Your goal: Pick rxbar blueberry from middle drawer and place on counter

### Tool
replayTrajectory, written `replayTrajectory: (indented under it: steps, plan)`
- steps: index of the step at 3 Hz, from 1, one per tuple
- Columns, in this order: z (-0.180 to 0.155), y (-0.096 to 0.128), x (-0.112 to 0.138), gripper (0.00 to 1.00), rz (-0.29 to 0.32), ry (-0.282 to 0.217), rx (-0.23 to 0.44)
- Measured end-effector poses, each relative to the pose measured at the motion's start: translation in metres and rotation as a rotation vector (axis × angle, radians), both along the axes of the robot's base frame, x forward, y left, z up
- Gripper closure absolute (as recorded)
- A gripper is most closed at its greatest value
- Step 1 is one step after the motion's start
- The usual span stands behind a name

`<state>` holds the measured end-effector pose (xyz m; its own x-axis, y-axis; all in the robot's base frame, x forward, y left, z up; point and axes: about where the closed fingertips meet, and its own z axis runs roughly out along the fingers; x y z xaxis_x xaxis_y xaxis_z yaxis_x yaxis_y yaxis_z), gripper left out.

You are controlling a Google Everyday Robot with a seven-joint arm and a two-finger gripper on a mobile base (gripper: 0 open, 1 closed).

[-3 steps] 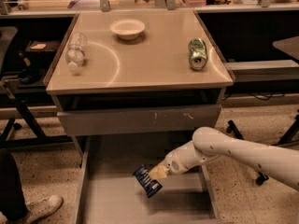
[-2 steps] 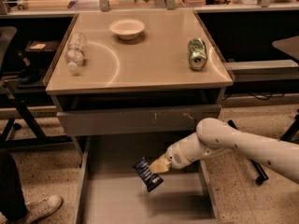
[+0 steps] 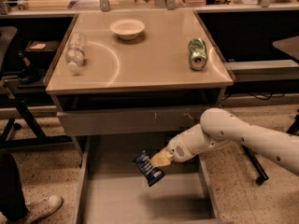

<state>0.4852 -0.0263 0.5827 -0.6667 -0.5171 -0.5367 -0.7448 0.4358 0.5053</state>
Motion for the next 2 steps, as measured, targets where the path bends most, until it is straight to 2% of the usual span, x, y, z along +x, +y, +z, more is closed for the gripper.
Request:
replayTrajectory:
  steps: [1, 2]
  plan:
    - [0.019, 0.0, -0.001, 1.0, 0.006, -0.023, -0.002]
    - [0.062, 0.003, -0.008, 1.0, 0.017, -0.072, -0.008]
